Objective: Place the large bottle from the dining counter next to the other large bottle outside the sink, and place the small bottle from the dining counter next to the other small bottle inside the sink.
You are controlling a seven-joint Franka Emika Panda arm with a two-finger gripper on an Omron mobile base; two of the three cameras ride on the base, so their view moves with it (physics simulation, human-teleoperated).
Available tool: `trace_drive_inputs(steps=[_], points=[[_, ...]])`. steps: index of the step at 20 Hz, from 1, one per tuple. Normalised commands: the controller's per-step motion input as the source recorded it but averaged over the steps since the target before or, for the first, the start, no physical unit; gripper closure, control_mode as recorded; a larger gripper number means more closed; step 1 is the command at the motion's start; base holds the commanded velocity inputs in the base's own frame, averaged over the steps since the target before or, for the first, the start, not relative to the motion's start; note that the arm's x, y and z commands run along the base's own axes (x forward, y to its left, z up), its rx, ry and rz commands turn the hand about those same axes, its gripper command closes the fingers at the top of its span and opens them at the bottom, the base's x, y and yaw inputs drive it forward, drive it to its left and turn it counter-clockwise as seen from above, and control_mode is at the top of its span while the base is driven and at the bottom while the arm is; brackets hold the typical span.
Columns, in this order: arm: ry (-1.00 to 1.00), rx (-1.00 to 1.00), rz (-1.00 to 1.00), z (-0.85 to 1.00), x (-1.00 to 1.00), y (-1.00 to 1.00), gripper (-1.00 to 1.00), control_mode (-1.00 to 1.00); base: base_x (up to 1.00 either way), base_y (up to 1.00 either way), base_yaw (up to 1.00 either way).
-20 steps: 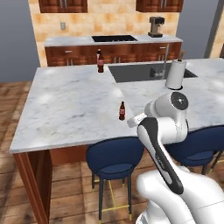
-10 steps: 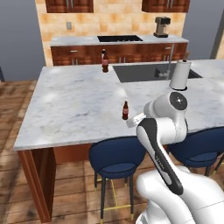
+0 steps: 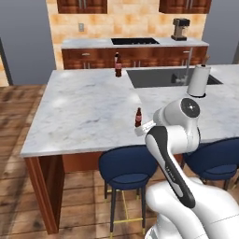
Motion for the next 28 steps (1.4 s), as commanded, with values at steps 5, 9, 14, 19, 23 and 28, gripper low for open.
trace_drive_inputs(steps=[5,9,14,19,23,28], points=[[0.00,0.00,0.00,0.00,0.00,0.00,-1.00,1.00,0.33,0.00,0.04],[0.00,0.00,0.00,0.00,0.00,0.00,-1.00,1.00,0.39,0.00,0.02],[0.00,0.00,0.00,0.00,0.00,0.00,-1.00,1.00,0.31,0.00,0.02],[0.00,0.00,0.00,0.00,0.00,0.00,-1.00,1.00,0.31,0.00,0.02],[0.00,0.00,0.00,0.00,0.00,0.00,-1.00,1.00,0.32,0.00,0.02],[0.00,0.00,0.00,0.00,0.00,0.00,-1.00,1.00,0.30,0.00,0.02]])
